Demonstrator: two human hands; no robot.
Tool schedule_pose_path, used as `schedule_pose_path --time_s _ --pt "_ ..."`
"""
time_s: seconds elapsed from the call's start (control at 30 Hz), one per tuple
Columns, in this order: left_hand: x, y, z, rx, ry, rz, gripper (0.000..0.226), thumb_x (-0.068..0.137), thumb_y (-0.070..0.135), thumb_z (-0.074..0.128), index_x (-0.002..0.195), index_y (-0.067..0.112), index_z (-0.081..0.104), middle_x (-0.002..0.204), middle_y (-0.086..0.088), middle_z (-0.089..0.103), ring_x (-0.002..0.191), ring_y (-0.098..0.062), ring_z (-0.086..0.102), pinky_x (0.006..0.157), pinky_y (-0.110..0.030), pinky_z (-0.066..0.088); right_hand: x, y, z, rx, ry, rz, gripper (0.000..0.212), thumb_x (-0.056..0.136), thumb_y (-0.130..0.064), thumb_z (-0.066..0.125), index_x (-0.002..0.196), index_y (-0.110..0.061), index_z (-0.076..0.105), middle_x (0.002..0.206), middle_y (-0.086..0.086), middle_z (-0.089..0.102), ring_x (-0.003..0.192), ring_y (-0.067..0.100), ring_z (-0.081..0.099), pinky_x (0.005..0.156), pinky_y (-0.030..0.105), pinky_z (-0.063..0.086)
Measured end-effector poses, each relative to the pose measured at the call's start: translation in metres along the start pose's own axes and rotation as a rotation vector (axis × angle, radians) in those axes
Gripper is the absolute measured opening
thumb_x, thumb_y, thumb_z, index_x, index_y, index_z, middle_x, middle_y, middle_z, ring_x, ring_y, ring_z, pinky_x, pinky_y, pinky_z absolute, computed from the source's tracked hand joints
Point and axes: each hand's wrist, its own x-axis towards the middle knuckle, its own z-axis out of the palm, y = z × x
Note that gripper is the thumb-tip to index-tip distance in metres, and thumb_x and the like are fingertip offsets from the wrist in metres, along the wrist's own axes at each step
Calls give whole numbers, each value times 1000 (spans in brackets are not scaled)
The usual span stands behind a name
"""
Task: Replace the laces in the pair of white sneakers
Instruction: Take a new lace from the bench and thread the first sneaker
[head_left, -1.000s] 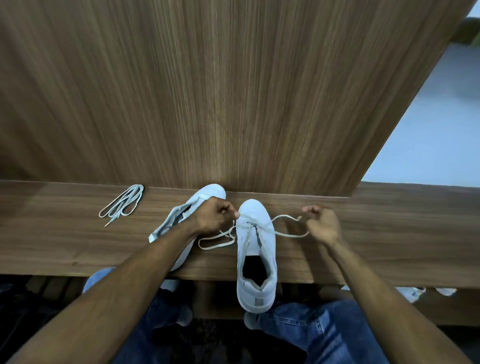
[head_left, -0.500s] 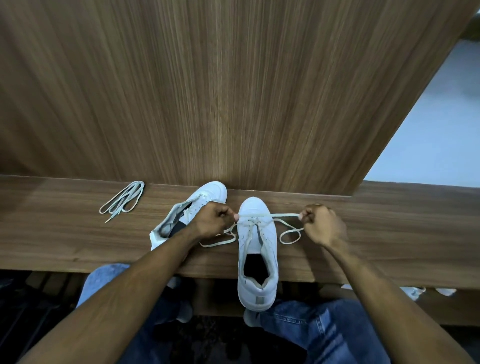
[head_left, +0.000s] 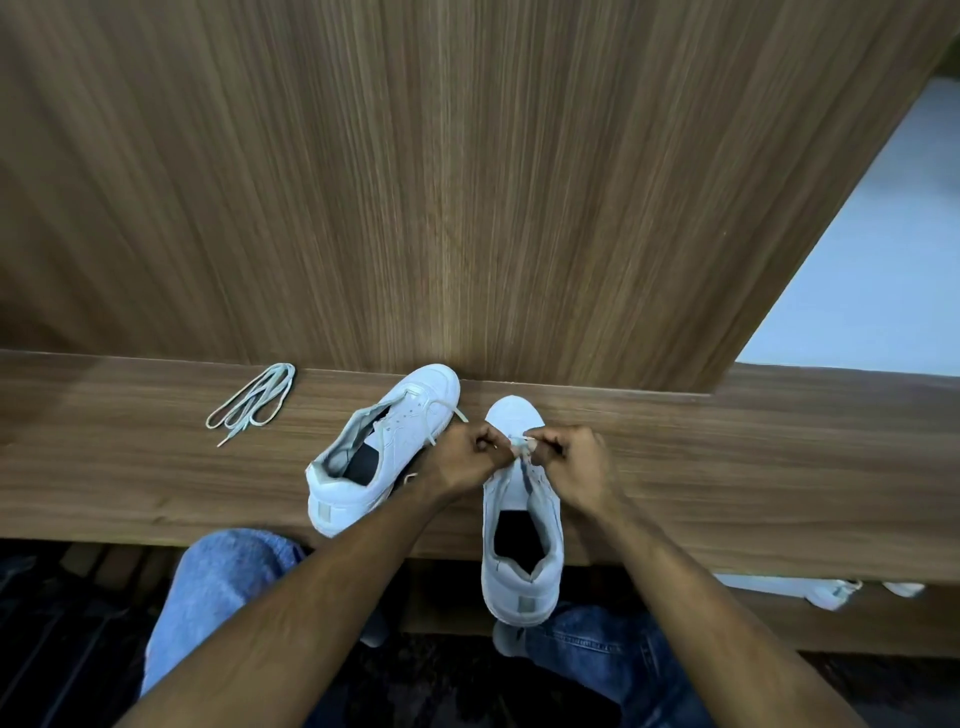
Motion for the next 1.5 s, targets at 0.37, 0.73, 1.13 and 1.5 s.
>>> schedule_pose_path --time_s 0.37,0.73,1.13,1.5 --pt "-7 -8 1 -27 122 -250 27 74 24 65 64 -1 67 57 -8 55 55 -17 50 58 -28 41 -5 1 10 -94 -30 96 19 72 -38 53 82 -44 68 76 -9 73 75 16 68 65 33 55" --pt "-10 -3 0 -213 107 -365 13 83 7 61 70 5 62 47 -2 50 45 -14 45 44 -20 40 -6 -7 22 -361 19 -10 22 87 -32 52 82 -23 72 88 -2 70 83 23 63 62 30 44" --pt "-5 10 -11 -274 -14 -375 17 92 2 52 76 5 59 69 -12 65 53 -15 61 46 -22 47 -10 -3 23 -256 32 -49 26 83 -38 64 106 -26 70 108 -4 60 104 17 56 73 25 36" --pt "12 33 -68 -1115 321 -256 15 102 18 39 97 15 53 84 -5 73 71 -18 73 59 -26 59 -29 16 14 -368 78 -47 25 83 -50 59 79 -25 54 82 -7 56 87 22 59 72 29 34"
